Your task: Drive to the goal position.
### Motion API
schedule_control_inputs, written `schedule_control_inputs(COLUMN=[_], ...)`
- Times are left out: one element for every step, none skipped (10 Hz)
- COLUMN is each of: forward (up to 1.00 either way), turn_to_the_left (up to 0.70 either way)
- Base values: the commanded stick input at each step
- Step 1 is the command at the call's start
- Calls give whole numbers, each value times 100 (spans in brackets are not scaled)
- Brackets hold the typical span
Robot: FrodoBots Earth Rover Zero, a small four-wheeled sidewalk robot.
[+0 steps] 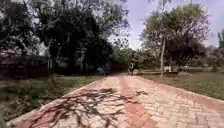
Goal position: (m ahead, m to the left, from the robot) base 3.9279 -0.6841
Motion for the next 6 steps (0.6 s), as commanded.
schedule_control_inputs(forward=[70, 70, 70, 70, 70, 70], turn_to_the_left=[0, 0, 0, 0, 0, 0])
